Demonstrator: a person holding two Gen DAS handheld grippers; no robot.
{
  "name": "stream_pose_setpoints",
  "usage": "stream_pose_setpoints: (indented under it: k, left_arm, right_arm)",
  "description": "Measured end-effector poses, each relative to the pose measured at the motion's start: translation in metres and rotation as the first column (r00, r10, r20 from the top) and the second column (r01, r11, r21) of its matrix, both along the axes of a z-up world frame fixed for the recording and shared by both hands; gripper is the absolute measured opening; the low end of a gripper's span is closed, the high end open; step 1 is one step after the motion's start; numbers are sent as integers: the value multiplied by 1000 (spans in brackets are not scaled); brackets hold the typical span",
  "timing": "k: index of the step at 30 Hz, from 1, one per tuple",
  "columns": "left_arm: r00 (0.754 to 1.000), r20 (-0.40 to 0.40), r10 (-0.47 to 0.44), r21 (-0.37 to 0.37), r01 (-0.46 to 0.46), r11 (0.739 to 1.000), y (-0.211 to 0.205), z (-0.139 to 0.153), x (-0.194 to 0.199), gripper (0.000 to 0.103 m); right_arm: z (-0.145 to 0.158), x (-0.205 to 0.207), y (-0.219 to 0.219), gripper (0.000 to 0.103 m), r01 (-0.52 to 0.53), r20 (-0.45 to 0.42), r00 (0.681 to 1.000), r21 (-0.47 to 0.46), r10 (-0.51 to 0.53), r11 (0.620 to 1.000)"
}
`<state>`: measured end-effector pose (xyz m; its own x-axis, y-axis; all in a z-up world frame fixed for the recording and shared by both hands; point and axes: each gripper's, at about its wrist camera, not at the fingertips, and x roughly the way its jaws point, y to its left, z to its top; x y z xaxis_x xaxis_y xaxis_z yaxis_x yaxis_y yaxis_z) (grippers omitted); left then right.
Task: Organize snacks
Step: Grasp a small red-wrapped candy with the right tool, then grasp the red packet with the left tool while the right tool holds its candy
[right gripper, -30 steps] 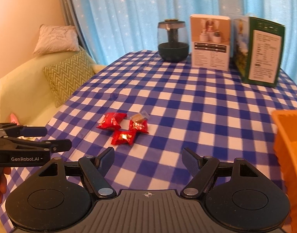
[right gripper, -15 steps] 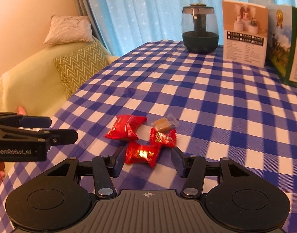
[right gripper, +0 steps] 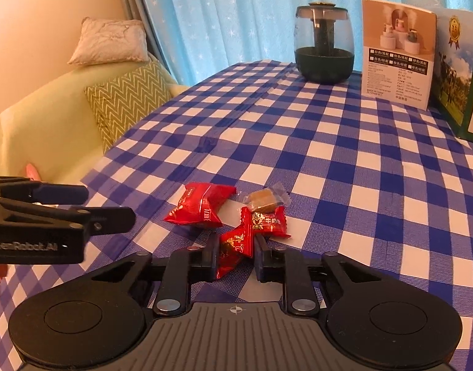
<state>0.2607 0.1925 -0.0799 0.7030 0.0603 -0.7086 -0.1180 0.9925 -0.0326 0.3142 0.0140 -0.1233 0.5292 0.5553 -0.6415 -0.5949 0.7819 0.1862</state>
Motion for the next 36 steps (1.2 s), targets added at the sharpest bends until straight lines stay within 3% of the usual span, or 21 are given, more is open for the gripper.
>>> stream_pose_setpoints:
  k: [9,19,24,27,36]
  left_arm:
    - [998,49,-31,-51,34,998,-21,0,18,63]
    - [999,37,-2,-103,6,995,-37,-13,54,41]
    - [1000,-11,-3,-63,2,998,-41,-24,65,37]
    - [1000,-23,-9,-54,7,999,-42,-28,64,30]
    - [999,-44,-25,-19,24,1000,-42,-30,59,25]
  right_arm:
    - [18,6,-40,22,108,-4,994,4,-108,994]
    - [17,20,-66,22,165,-47,985,29,-164,986]
    - [16,23,-70,22,173,-56,984,36,-171,984]
    - [16,24,-70,22,178,-60,983,42,-175,983]
    - [20,21,-67,22,177,-54,983,43,-175,983]
